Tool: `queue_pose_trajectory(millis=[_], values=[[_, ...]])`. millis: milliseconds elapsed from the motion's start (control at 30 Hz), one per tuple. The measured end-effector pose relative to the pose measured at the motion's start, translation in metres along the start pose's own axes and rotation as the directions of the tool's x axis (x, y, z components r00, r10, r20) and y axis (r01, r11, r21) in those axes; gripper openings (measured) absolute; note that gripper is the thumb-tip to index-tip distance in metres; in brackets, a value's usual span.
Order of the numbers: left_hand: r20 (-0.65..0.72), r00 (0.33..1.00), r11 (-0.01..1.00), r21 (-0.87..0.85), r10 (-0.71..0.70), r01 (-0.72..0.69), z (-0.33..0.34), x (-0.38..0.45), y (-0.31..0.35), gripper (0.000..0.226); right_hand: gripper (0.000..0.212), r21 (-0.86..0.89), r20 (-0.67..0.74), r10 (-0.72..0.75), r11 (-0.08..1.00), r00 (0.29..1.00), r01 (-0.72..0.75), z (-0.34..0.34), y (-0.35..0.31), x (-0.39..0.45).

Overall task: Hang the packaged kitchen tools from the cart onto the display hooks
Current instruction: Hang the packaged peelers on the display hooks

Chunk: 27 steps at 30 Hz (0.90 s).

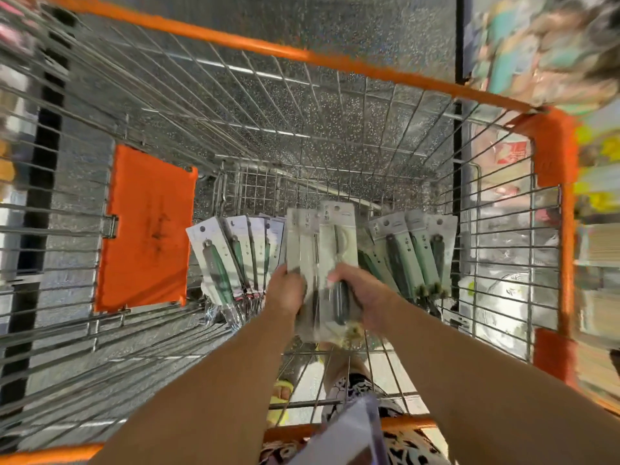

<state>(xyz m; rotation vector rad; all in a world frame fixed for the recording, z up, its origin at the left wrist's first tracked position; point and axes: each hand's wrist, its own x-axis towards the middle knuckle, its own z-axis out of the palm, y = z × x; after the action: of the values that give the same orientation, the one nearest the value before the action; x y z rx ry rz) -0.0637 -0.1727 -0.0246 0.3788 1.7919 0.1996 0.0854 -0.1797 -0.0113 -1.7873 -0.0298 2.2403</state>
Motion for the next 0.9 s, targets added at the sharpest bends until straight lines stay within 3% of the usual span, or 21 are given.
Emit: queue_pose_trajectory(millis=[67, 200, 300, 367, 500, 533, 667, 733, 800, 900], values=[[0.063, 0.998, 0.999, -0.043, 0.022, -0.019, -0.002, 0.0, 0.002, 0.057, 0.008, -0.009, -0.024, -0.032, 0.999, 0.999, 0.031, 0.009, -0.005, -0.009], [0.181, 0.977, 0.979, -0.186, 0.114, -0.08, -0.005, 0.021, -0.006, 0.105, 0.028, -0.05, -0.101, -0.129, 0.991, 0.986, 0.125, 0.035, -0.01, -0.023], [0.127, 0.981, 0.972, -0.201, 0.149, -0.121, -0.01, 0.003, 0.004, 0.111, 0.066, -0.052, -0.164, -0.277, 0.961, 0.947, 0.272, 0.057, -0.012, -0.038], [0.154, 0.975, 0.956, -0.271, 0.159, -0.113, -0.015, -0.008, 0.008, 0.109, 0.077, -0.029, -0.181, -0.378, 0.925, 0.908, 0.38, 0.067, -0.012, -0.052], [0.2, 0.947, 0.922, -0.348, 0.25, -0.17, -0.034, -0.08, 0.04, 0.069, 0.067, -0.043, -0.244, -0.503, 0.86, 0.829, 0.509, 0.079, -0.012, -0.09], [0.211, 0.935, 0.915, -0.349, 0.286, -0.201, -0.039, -0.095, 0.044, 0.068, 0.063, -0.053, -0.246, -0.518, 0.851, 0.819, 0.522, 0.083, -0.012, -0.103], [0.18, 0.884, 0.882, -0.29, 0.431, -0.371, -0.056, -0.128, 0.058, 0.113, 0.029, -0.035, -0.237, -0.599, 0.792, 0.765, 0.609, 0.095, -0.008, -0.15], [0.134, 0.863, 0.857, -0.263, 0.487, -0.443, -0.064, -0.141, 0.065, 0.118, 0.014, -0.047, -0.238, -0.665, 0.736, 0.708, 0.675, 0.102, -0.003, -0.176], [0.102, 0.811, 0.807, -0.227, 0.576, -0.545, -0.075, -0.16, 0.071, 0.104, 0.019, -0.045, -0.257, -0.72, 0.675, 0.644, 0.737, 0.11, 0.004, -0.202], [0.088, 0.726, 0.726, -0.197, 0.683, -0.659, -0.095, -0.231, 0.074, 0.066, 0.044, 0.014, -0.28, -0.771, 0.592, 0.571, 0.806, 0.122, 0.016, -0.247]])
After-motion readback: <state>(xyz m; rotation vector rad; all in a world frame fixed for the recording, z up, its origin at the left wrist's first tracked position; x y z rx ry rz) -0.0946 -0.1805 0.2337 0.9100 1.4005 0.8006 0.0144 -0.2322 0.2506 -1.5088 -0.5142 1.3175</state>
